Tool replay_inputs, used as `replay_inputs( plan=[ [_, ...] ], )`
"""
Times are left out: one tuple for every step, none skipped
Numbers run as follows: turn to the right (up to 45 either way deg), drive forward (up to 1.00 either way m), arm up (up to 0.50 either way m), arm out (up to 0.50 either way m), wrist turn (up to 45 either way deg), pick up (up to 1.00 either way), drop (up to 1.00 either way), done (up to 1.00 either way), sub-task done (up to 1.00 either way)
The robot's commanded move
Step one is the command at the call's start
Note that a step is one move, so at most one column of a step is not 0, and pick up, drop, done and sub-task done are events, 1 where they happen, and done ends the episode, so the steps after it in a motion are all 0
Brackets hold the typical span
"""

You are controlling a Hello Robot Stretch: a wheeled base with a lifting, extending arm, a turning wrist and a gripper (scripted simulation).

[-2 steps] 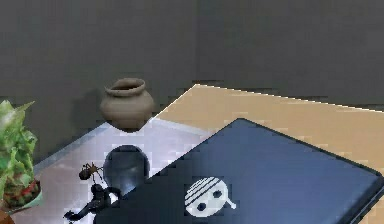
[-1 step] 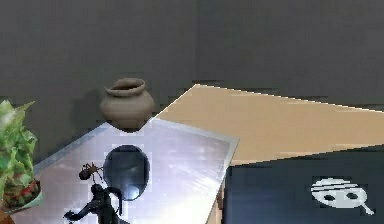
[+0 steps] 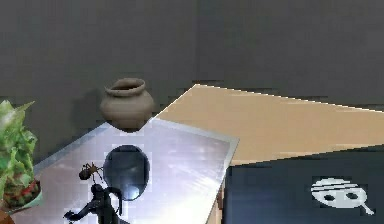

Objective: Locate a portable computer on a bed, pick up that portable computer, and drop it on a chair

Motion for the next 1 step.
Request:
replay_inputs(
  plan=[
    [0.0, 0.0, -0.5, 0.0, 0.0, 0.0, 0.0, 0.0, 0.0]
  ],
)
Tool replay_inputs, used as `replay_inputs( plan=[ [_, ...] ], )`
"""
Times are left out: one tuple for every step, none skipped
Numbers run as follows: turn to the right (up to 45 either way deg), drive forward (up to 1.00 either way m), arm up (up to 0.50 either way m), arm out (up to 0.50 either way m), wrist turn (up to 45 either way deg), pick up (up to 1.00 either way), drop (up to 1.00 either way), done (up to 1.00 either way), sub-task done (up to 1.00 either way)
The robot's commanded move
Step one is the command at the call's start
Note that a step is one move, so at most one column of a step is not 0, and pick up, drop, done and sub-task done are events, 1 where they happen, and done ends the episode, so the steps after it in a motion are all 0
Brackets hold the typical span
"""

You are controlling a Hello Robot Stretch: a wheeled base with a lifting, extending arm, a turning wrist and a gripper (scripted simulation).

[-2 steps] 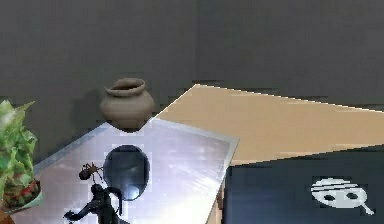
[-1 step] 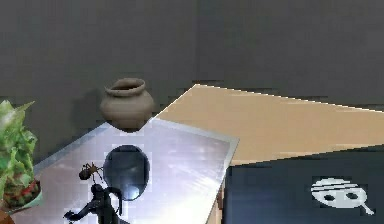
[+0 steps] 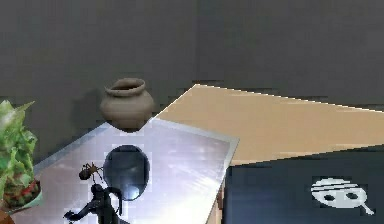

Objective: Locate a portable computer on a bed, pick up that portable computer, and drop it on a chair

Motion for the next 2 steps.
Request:
replay_inputs(
  plan=[
    [0.0, 0.0, 0.0, 0.0, 0.0, 0.0, 1.0, 0.0, 0.0],
    [0.0, 0.0, 0.0, 0.0, 0.0, 0.0, 0.0, 1.0, 0.0]
  ],
)
